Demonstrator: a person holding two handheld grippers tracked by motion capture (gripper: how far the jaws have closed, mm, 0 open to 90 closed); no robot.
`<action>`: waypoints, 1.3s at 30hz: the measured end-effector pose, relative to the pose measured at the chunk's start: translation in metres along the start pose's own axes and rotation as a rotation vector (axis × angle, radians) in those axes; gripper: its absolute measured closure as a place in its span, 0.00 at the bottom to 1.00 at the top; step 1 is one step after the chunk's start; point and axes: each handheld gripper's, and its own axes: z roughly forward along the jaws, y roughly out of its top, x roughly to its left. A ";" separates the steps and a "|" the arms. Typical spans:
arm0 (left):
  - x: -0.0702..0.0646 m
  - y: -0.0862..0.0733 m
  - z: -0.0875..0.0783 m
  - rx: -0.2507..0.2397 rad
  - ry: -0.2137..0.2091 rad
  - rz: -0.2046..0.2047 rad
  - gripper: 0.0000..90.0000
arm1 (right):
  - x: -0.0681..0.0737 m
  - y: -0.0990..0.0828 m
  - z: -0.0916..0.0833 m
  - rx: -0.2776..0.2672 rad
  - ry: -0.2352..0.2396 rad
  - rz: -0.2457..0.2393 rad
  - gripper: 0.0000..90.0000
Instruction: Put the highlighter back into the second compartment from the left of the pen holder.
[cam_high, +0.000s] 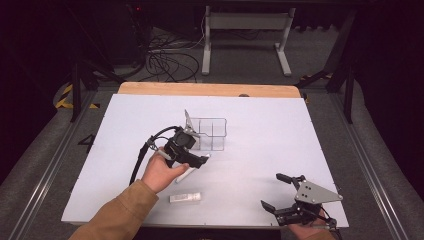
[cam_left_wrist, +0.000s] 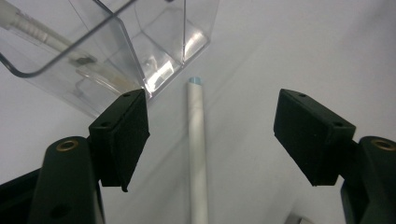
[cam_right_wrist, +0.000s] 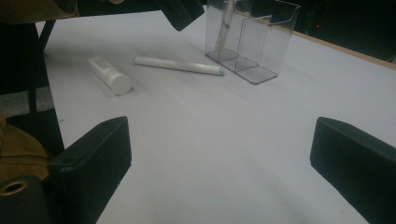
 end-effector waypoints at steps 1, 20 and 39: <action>0.000 -0.001 0.001 0.004 -0.002 0.001 0.30 | 0.000 0.000 0.000 0.001 -0.001 -0.001 0.06; -0.003 0.000 0.017 0.116 0.025 -0.005 0.47 | 0.000 0.000 0.000 0.000 0.000 -0.001 0.06; -0.004 0.000 0.042 0.219 0.086 0.036 0.77 | 0.000 0.000 0.000 -0.001 0.001 0.001 0.06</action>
